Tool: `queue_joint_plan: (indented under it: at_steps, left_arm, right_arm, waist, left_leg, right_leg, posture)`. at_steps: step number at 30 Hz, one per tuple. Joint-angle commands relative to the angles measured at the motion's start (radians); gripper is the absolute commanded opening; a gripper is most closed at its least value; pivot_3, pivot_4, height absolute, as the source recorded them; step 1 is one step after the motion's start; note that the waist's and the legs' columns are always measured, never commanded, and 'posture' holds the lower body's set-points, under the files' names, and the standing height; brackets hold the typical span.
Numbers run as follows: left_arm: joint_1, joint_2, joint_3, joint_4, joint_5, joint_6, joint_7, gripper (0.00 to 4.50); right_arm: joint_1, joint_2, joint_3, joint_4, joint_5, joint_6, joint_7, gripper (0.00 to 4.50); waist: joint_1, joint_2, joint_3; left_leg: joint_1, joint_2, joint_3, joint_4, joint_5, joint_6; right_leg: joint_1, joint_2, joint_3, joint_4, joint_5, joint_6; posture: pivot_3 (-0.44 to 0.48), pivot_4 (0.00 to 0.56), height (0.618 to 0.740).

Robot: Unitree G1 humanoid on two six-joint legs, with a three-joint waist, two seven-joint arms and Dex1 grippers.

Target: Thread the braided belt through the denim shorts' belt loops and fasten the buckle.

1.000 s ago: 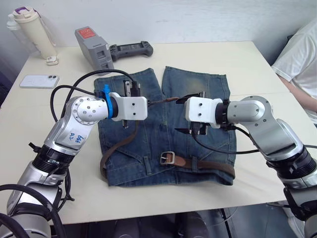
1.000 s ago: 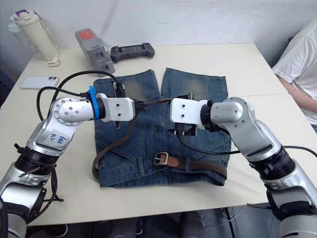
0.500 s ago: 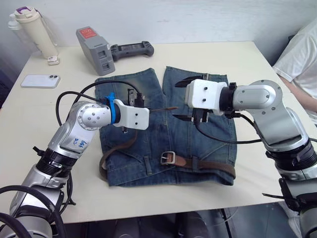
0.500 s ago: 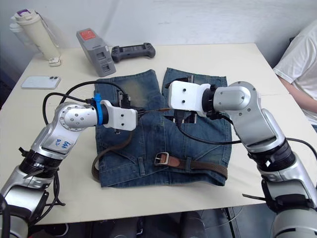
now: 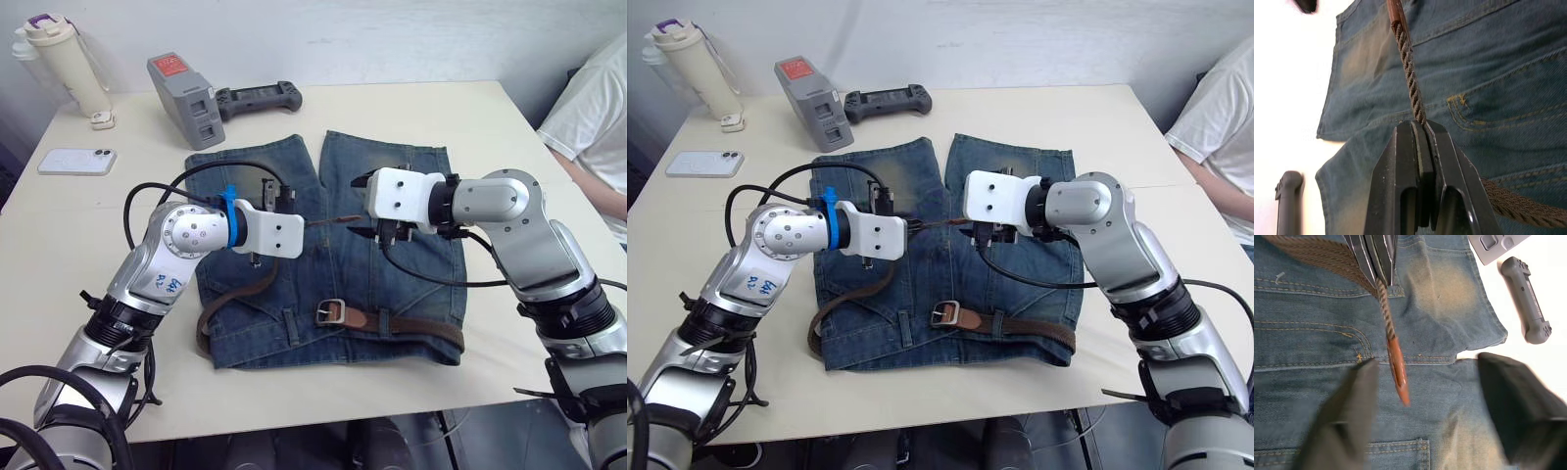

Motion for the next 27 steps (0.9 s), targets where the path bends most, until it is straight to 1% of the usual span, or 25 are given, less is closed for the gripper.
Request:
queue_joint_plan:
  at_steps: [1, 3, 4, 8, 9, 10, 11, 13, 14, 15, 16, 18, 19, 21, 22, 23, 25, 27]
  left_arm:
    - [-0.013, -0.004, 0.029, -0.036, -0.009, -0.003, 0.005, 0.00]
    - [-0.014, -0.005, 0.030, -0.034, -0.007, -0.003, 0.007, 0.00]
    - [-0.014, -0.006, 0.030, -0.034, -0.007, -0.003, 0.007, 0.00]
    - [-0.020, -0.029, 0.048, -0.033, -0.016, 0.031, 0.023, 0.00]
    - [-0.025, -0.037, 0.056, -0.031, -0.019, 0.044, 0.029, 0.35]
    - [-0.027, -0.051, 0.071, -0.034, -0.055, 0.085, 0.013, 0.71]
    - [-0.029, -0.062, 0.082, -0.037, -0.081, 0.114, 0.000, 0.96]
    - [-0.041, -0.089, 0.123, -0.042, -0.144, 0.222, -0.013, 1.91]
    - [-0.060, -0.115, 0.169, -0.043, -0.201, 0.354, -0.005, 2.31]
    - [-0.088, -0.136, 0.221, -0.036, -0.256, 0.490, 0.006, 2.83]
    - [-0.136, -0.166, 0.303, -0.017, -0.327, 0.687, 0.036, 3.26]
    - [-0.210, -0.199, 0.418, 0.009, -0.418, 0.953, 0.078, 4.14]
    - [-0.263, -0.220, 0.497, 0.028, -0.472, 1.133, 0.088, 4.48]
    - [-0.337, -0.234, 0.615, 0.058, -0.572, 1.466, 0.069, 4.48]
    - [-0.350, -0.224, 0.647, 0.097, -0.667, 1.556, 0.074, 4.48]
    - [-0.342, -0.201, 0.645, 0.114, -0.751, 1.592, 0.076, 4.48]
    - [-0.302, -0.129, 0.598, 0.139, -0.962, 1.602, 0.124, 4.48]
    - [-0.285, -0.077, 0.571, 0.211, -1.168, 1.602, 0.241, 4.48]
  right_arm:
    - [-0.004, 0.014, -0.002, -0.008, -0.012, -0.012, -0.005, 1.23]
    - [0.000, 0.018, -0.002, -0.010, -0.012, -0.010, -0.002, 0.30]
    - [0.000, 0.019, -0.002, -0.011, -0.012, -0.009, -0.002, 0.08]
    - [0.005, 0.015, -0.007, -0.016, -0.007, -0.008, 0.005, 0.08]
    - [0.006, 0.014, -0.009, -0.018, -0.006, -0.007, 0.007, 0.02]
    - [0.007, 0.012, -0.010, -0.018, -0.005, -0.008, 0.007, 0.00]
    - [0.008, 0.012, -0.011, -0.019, -0.005, -0.008, 0.008, 0.00]
    - [0.010, 0.009, -0.013, -0.017, -0.007, -0.012, 0.006, 0.00]
    - [0.010, 0.007, -0.014, -0.010, -0.014, -0.021, 0.000, 0.00]
    - [0.010, 0.004, -0.013, 0.000, -0.025, -0.035, -0.009, 0.00]
    - [0.009, 0.001, -0.007, 0.016, -0.048, -0.060, -0.025, 0.00]
    - [0.008, 0.000, -0.002, 0.038, -0.078, -0.097, -0.049, 0.00]
    - [0.007, 0.006, -0.002, 0.051, -0.095, -0.115, -0.070, 0.00]
    - [0.001, 0.022, -0.002, 0.078, -0.138, -0.155, -0.126, 0.00]
    - [-0.002, 0.032, -0.002, 0.089, -0.160, -0.169, -0.156, 0.00]
    - [-0.003, 0.041, -0.002, 0.097, -0.173, -0.181, -0.175, 0.00]
    - [-0.003, 0.057, -0.006, 0.102, -0.189, -0.195, -0.199, 0.00]
    - [0.000, 0.068, -0.009, 0.104, -0.200, -0.200, -0.213, 0.00]
  waist:
    - [0.000, 0.000, 0.000]
    - [0.000, 0.000, 0.000]
    - [0.000, 0.000, 0.000]
    - [0.000, 0.000, 0.000]
    - [0.000, 0.000, 0.000]
    - [0.000, 0.000, 0.000]
    - [0.000, 0.000, 0.000]
    - [0.000, 0.000, 0.000]
    - [0.000, 0.000, 0.000]
    - [0.000, 0.000, 0.000]
    - [0.000, 0.000, 0.000]
    - [-0.001, 0.000, 0.000]
    - [-0.004, 0.000, 0.000]
    - [-0.011, 0.000, 0.000]
    - [-0.017, 0.000, 0.000]
    - [-0.023, 0.000, 0.000]
    - [-0.030, 0.000, 0.000]
    - [-0.040, 0.000, 0.000]
  left_leg:
    - [0.000, 0.000, 0.000, 0.000, 0.000, 0.000]
    - [0.000, 0.000, 0.000, 0.000, 0.000, 0.000]
    - [0.000, 0.000, 0.000, 0.000, 0.000, 0.000]
    - [0.000, 0.000, 0.000, 0.000, 0.000, 0.000]
    - [0.000, 0.000, 0.000, 0.000, 0.000, 0.000]
    - [0.000, 0.000, 0.000, 0.000, 0.000, 0.000]
    - [0.000, 0.000, 0.000, 0.000, 0.000, 0.000]
    - [0.000, 0.000, 0.000, 0.000, 0.000, 0.000]
    - [0.000, 0.000, 0.000, 0.001, 0.000, 0.000]
    - [0.000, 0.000, 0.000, 0.001, 0.000, 0.000]
    - [0.000, 0.000, 0.000, 0.001, 0.000, 0.000]
    - [0.000, 0.000, -0.001, 0.001, 0.000, 0.000]
    - [0.000, 0.000, -0.001, 0.001, 0.000, 0.000]
    - [0.000, 0.000, -0.001, 0.000, 0.000, 0.000]
    - [0.000, 0.000, -0.001, 0.000, 0.000, 0.000]
    - [0.001, 0.000, -0.001, 0.000, 0.000, 0.000]
    - [0.002, 0.000, -0.001, -0.001, 0.001, -0.001]
    - [0.002, 0.001, -0.003, -0.001, 0.001, -0.002]
  right_leg:
    - [0.000, 0.000, 0.000, 0.000, 0.000, 0.000]
    - [0.000, 0.000, 0.000, 0.000, 0.000, 0.000]
    - [0.000, 0.000, 0.000, 0.000, 0.000, 0.000]
    - [0.000, 0.000, 0.000, 0.000, 0.000, 0.000]
    - [0.000, 0.000, 0.000, 0.000, 0.000, 0.000]
    - [0.000, 0.000, 0.000, 0.000, 0.000, 0.000]
    - [0.000, 0.000, 0.000, 0.000, 0.000, 0.000]
    - [0.000, 0.000, 0.000, 0.000, 0.000, 0.000]
    - [0.000, 0.000, 0.000, 0.000, 0.000, 0.000]
    - [0.000, 0.000, 0.000, 0.000, 0.000, 0.000]
    - [0.000, 0.000, 0.000, 0.001, 0.000, 0.000]
    - [0.000, 0.000, 0.000, 0.002, 0.000, 0.000]
    - [0.000, 0.000, 0.000, 0.002, 0.000, 0.000]
    - [0.000, 0.000, 0.000, 0.001, 0.000, 0.000]
    - [0.000, 0.000, -0.001, 0.001, 0.000, 0.000]
    - [0.000, 0.000, -0.001, 0.001, 0.000, 0.000]
    - [0.000, 0.000, -0.001, 0.001, 0.000, 0.000]
    - [0.000, 0.000, 0.000, 0.002, 0.000, 0.000]
  posture:
    - [0.000, 0.150, 0.740]
    - [0.000, 0.150, 0.740]
    - [0.000, 0.150, 0.740]
    - [0.000, 0.150, 0.740]
    - [0.000, 0.150, 0.740]
    - [0.000, 0.150, 0.740]
    - [0.000, 0.150, 0.740]
    - [0.000, 0.150, 0.740]
    - [0.000, 0.150, 0.740]
    - [0.000, 0.150, 0.740]
    - [0.000, 0.150, 0.740]
    - [0.000, 0.150, 0.740]
    - [0.000, 0.150, 0.740]
    - [0.000, 0.150, 0.740]
    - [0.000, 0.150, 0.740]
    - [0.000, 0.150, 0.740]
    - [0.000, 0.150, 0.740]
    - [0.000, 0.150, 0.740]
